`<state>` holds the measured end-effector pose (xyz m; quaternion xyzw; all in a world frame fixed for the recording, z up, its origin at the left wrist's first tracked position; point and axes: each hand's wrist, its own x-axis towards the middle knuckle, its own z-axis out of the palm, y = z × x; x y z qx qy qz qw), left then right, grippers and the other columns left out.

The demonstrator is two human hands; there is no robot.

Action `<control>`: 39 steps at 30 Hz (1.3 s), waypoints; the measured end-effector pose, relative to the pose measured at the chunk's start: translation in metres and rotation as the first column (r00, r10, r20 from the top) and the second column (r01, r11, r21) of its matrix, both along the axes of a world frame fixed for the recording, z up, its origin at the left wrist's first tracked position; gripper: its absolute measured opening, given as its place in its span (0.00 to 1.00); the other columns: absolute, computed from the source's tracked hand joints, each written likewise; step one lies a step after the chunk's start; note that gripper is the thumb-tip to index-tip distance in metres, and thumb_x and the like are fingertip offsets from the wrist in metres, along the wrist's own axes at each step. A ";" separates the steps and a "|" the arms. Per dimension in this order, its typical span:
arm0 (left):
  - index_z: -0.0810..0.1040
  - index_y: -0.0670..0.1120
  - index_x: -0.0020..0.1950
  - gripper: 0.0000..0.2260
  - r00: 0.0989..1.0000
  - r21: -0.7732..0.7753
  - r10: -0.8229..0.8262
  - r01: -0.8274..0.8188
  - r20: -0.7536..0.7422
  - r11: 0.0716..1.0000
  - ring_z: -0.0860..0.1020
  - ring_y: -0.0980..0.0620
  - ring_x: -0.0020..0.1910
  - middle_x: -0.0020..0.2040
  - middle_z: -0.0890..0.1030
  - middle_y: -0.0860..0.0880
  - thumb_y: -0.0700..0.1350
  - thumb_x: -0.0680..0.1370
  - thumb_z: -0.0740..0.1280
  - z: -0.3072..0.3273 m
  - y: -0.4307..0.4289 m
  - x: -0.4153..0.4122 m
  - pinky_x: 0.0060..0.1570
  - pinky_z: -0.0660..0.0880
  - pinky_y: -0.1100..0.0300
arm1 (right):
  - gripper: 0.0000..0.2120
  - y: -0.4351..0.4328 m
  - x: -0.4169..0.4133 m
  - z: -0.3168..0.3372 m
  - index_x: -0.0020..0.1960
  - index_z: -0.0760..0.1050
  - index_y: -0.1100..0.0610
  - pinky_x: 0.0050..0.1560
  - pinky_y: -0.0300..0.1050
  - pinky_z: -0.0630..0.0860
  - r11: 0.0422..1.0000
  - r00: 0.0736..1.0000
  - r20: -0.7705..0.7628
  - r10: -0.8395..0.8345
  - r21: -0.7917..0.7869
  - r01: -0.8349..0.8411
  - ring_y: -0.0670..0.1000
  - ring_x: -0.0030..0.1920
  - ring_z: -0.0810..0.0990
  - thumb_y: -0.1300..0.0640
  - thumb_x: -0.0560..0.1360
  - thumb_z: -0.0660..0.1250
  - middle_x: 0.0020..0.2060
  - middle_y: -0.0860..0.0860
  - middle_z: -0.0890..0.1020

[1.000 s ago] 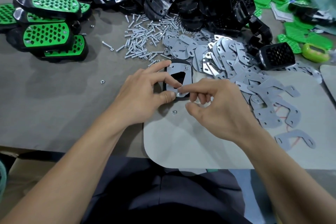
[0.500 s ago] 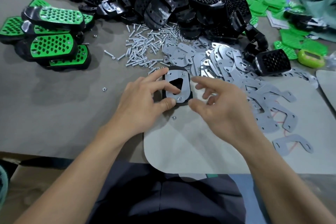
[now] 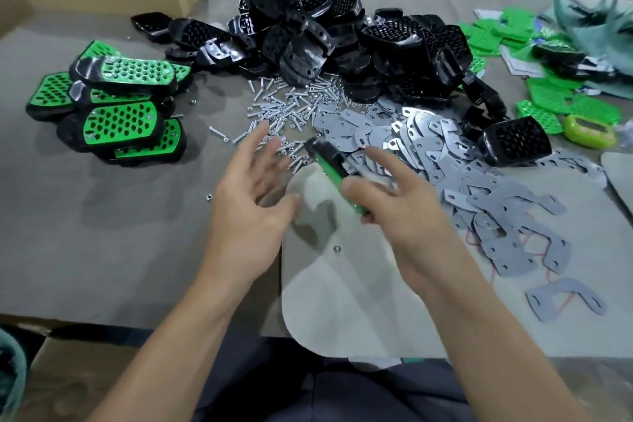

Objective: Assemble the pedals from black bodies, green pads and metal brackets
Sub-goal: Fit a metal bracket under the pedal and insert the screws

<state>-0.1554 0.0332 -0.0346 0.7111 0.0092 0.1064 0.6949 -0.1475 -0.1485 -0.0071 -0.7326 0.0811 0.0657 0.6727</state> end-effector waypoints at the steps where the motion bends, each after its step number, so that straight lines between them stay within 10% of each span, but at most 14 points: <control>1: 0.68 0.55 0.78 0.38 1.000 -0.011 0.014 -0.014 0.009 1.000 0.77 0.61 0.68 0.73 0.75 0.56 0.30 0.73 0.73 0.003 0.000 0.002 0.58 0.76 0.68 | 0.33 -0.006 -0.001 0.005 0.68 0.78 0.49 0.44 0.40 0.78 0.971 0.997 -0.046 0.065 0.231 -0.053 0.45 0.46 0.84 0.45 0.64 0.77 0.48 0.46 0.87; 5: 0.72 0.50 0.75 0.31 0.976 -0.181 -0.215 0.215 0.023 0.960 0.78 0.55 0.67 0.68 0.80 0.50 0.43 0.73 0.76 0.022 -0.006 0.009 0.61 0.76 0.60 | 0.30 -0.022 -0.006 0.015 0.64 0.81 0.60 0.44 0.46 0.79 0.740 0.941 -0.042 0.336 0.630 -0.236 0.57 0.47 0.82 0.45 0.68 0.78 0.57 0.63 0.82; 11: 0.81 0.50 0.64 0.23 0.972 -0.206 -0.204 0.224 0.117 0.953 0.81 0.39 0.62 0.60 0.85 0.43 0.45 0.69 0.77 0.027 -0.016 0.010 0.62 0.77 0.44 | 0.39 -0.028 -0.009 0.012 0.68 0.74 0.67 0.49 0.47 0.75 0.708 0.912 -0.015 0.410 0.636 -0.308 0.59 0.51 0.78 0.46 0.67 0.80 0.57 0.62 0.79; 18: 0.86 0.60 0.50 0.18 0.990 -0.172 -0.041 0.064 0.132 0.983 0.84 0.55 0.48 0.48 0.87 0.54 0.40 0.66 0.80 0.017 -0.014 0.011 0.48 0.79 0.62 | 0.26 -0.024 -0.011 0.007 0.68 0.77 0.64 0.50 0.48 0.80 0.738 0.932 -0.075 0.354 0.635 -0.229 0.62 0.56 0.81 0.51 0.74 0.70 0.61 0.66 0.80; 25: 0.83 0.56 0.53 0.11 0.998 0.002 0.040 -0.040 -0.053 0.999 0.84 0.55 0.49 0.49 0.87 0.55 0.46 0.72 0.75 0.009 -0.014 0.011 0.51 0.81 0.55 | 0.15 -0.009 -0.009 -0.005 0.57 0.84 0.53 0.56 0.53 0.82 0.967 0.973 0.164 0.159 0.170 -0.187 0.53 0.55 0.85 0.65 0.73 0.70 0.51 0.52 0.87; 32: 0.80 0.42 0.64 0.21 0.904 -0.479 -0.314 0.146 -0.291 0.866 0.86 0.47 0.49 0.56 0.86 0.43 0.52 0.75 0.73 0.015 -0.014 0.007 0.48 0.82 0.54 | 0.31 -0.008 -0.019 -0.019 0.61 0.82 0.44 0.73 0.41 0.68 0.891 0.814 0.540 0.215 -0.450 0.064 0.38 0.69 0.74 0.75 0.70 0.72 0.64 0.33 0.78; 39: 0.81 0.42 0.63 0.12 0.932 -0.338 -0.246 0.149 -0.266 0.929 0.85 0.41 0.55 0.56 0.86 0.41 0.34 0.81 0.65 0.016 -0.013 0.002 0.52 0.84 0.45 | 0.22 -0.011 -0.008 0.003 0.56 0.85 0.45 0.61 0.42 0.79 0.981 0.900 0.428 0.080 -0.194 0.004 0.40 0.62 0.81 0.67 0.71 0.67 0.54 0.39 0.86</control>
